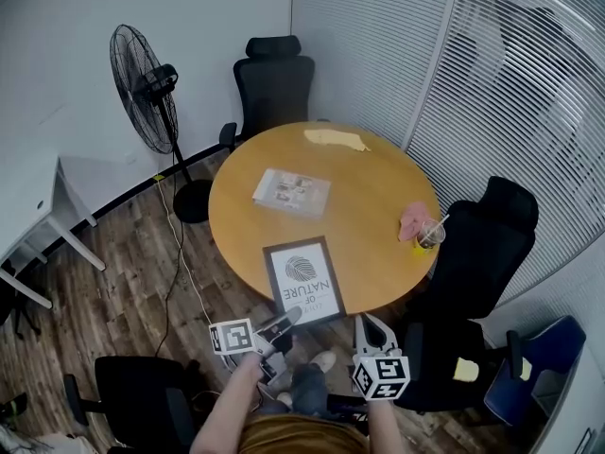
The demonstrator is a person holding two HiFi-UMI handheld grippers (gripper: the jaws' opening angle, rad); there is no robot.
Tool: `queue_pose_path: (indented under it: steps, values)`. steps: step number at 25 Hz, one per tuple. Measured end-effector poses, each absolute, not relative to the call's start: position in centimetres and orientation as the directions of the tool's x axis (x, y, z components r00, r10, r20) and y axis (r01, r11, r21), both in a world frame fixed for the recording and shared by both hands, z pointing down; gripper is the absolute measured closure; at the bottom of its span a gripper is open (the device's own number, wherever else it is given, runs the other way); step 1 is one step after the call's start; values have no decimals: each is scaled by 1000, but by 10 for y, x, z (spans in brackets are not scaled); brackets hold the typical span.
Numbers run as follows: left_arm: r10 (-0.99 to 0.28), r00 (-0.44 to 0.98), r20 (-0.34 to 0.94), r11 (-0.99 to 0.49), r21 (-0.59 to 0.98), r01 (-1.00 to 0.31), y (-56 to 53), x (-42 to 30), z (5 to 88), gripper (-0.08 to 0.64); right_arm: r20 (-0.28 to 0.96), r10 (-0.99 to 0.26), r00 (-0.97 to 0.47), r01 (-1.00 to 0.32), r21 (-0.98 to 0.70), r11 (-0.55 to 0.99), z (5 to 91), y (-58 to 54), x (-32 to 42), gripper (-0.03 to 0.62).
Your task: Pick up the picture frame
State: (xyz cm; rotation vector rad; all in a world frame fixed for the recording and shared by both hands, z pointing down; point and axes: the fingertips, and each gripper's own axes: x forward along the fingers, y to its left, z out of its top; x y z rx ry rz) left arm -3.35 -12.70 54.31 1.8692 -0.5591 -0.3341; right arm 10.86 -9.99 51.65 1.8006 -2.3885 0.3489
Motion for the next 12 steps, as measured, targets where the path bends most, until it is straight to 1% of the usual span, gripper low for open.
queue_pose_path:
  steps: [5,10,12]
  values:
    - [-516,856,-15,-284,946,-155,-126,-23,538,525,241,-929,-281,-959,-114,261,518,-99,112,580]
    - [-507,862,-17,-281,948,-147,-125,-17,540,525,246,-927,-283,-958,-121,260,522,-98,116,580]
    - [-509,861,0,-281,945,-166,-126,-18,543,525,250,-926,-283,-958,-127,258,524,-97,117,580]
